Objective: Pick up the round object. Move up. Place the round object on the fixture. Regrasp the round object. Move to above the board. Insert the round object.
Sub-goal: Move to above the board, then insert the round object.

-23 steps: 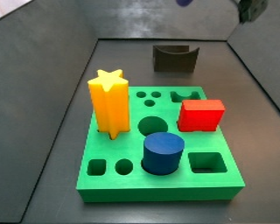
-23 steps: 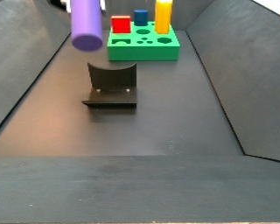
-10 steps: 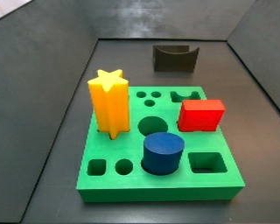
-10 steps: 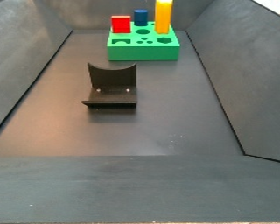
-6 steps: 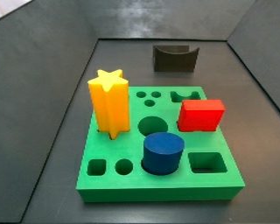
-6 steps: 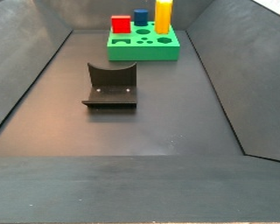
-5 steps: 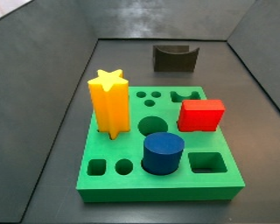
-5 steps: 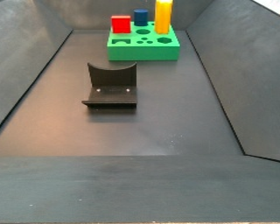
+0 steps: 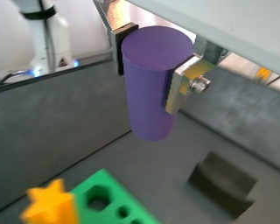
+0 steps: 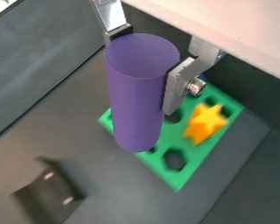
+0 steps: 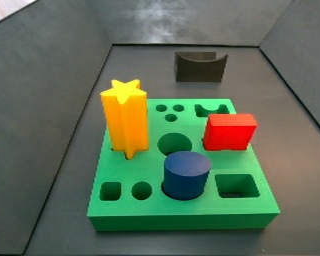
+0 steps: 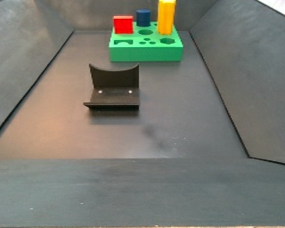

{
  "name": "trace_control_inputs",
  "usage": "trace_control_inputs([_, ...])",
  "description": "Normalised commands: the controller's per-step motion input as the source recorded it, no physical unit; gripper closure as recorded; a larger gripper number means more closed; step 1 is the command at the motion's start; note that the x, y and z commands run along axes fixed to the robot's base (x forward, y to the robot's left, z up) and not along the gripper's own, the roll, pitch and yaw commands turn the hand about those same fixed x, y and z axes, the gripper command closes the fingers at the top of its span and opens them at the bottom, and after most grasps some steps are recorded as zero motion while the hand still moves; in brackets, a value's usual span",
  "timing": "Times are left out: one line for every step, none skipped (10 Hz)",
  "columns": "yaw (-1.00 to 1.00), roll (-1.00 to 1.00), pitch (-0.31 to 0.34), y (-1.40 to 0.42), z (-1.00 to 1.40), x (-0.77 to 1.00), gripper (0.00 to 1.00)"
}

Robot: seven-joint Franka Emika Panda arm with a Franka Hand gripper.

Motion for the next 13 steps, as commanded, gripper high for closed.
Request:
trace_control_inputs([-0.05,-0.84,-0.172,-0.17,0.0,-0.28,1.0])
trace_control_inputs([-0.04,-0.62,-0.131,-0.1,0.0,-0.19,1.0])
trace_control_inputs([-0.03,-0.48,-0.11,-0.07,0.0,-0.15,1.0])
trace_control_inputs([-0.02,-0.27,-0.069,-0.03,0.0,-0.09,1.0])
trace_control_inputs([0.0,-0.03,-0.067,-0.07,-0.19,0.0,1.0])
trace_control_inputs([0.0,-0.03,-0.081,-0.13,-0.36,0.0,1.0])
trace_control_inputs([0.0,0.0,-0.104,-0.2,-0.43,0.0,1.0])
trace_control_inputs([0.0,0.0,-0.084,-0.25,-0.47,0.12,1.0])
trace_control_inputs([0.0,0.0,-0.073,-0.25,-0.41,0.19,1.0])
trace_control_inputs([-0.05,0.01,-0.044,-0.29,-0.35,0.23,1.0])
trace_control_inputs([-0.12,0.02,-0.014,-0.31,-0.31,0.36,1.0])
trace_control_inputs([-0.22,0.01,-0.016,-0.29,-0.32,0.38,1.0])
trace_control_inputs([-0.39,0.08,0.0,-0.3,-0.32,0.49,1.0])
